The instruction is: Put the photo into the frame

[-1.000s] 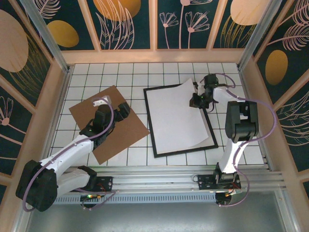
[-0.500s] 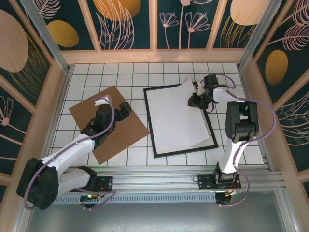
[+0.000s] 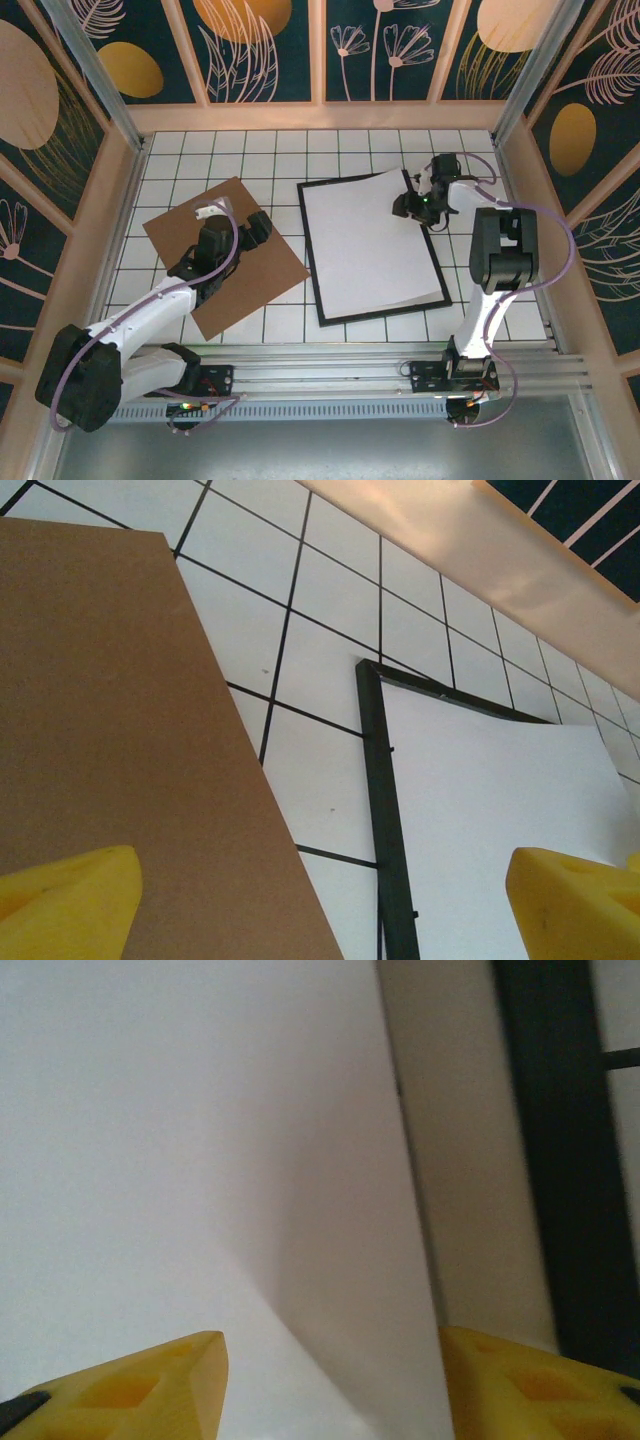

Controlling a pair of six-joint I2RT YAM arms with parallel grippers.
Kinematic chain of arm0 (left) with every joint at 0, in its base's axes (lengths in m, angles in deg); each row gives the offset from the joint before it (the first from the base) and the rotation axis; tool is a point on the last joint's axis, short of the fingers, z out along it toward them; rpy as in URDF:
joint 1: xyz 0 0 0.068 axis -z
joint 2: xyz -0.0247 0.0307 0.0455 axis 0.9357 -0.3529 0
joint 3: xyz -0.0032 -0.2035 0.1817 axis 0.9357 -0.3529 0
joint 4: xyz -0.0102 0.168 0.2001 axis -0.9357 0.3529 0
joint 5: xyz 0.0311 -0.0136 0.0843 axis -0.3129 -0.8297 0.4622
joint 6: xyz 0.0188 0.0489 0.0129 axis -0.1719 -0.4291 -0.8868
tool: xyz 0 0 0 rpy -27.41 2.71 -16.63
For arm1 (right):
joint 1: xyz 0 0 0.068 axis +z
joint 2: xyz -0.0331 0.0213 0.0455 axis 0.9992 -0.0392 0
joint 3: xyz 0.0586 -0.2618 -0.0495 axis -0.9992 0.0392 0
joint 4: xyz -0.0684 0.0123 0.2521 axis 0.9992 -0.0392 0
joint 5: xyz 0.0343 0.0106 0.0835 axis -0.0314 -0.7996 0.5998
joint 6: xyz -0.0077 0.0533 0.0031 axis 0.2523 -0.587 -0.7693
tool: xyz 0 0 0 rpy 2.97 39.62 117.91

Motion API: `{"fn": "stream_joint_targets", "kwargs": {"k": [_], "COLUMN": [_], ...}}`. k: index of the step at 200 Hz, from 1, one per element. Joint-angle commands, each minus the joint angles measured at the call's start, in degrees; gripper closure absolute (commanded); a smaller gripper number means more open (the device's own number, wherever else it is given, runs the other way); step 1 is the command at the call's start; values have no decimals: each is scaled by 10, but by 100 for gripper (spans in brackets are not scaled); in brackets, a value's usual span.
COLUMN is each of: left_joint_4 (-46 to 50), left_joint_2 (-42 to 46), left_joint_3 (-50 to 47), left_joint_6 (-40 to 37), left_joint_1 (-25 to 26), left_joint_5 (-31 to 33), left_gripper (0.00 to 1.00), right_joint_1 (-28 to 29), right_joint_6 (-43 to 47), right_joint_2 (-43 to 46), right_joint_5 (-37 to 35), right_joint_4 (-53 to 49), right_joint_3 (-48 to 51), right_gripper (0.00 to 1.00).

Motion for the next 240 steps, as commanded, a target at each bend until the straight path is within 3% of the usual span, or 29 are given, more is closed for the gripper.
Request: {"fn": "stream_joint_targets", "kwargs": {"k": [1, 39, 82, 99, 120, 149, 184, 213, 240], "left_joint_4": [-10, -2, 21, 36, 62, 81, 83, 79, 87], "left_joint_2": [-8, -12, -16, -20, -27, -26, -7, -6, -30], "left_joint_3": [1, 1, 14, 20, 24, 10, -26, -48, -51], "left_joint_6": [-6, -18, -42, -52, -55, -38, -19, -14, -23], "left_joint_1": [0, 0, 0, -2, -21, -87, -201, -286, -333], "left_joint_5": [12, 30, 68, 90, 105, 84, 85, 84, 73], "left_gripper": [6, 4, 1, 2, 2, 1, 1, 2, 2], "right_joint_1": [-6, -17, -8, 25, 105, 237, 367, 417, 434], "right_joint_6": [-2, -3, -24, -20, -15, -32, -65, -93, -130], "right_joint_2": [-15, -9, 45, 76, 106, 103, 22, -48, -111], "right_joint_5": [-24, -49, -123, -148, -173, -167, -157, -190, -202], "right_joint_4": [6, 5, 12, 29, 61, 140, 211, 222, 205], "right_joint_3": [12, 10, 10, 18, 28, 28, -31, -99, -159], "right_gripper": [42, 41, 40, 39, 38, 32, 22, 19, 19]}}
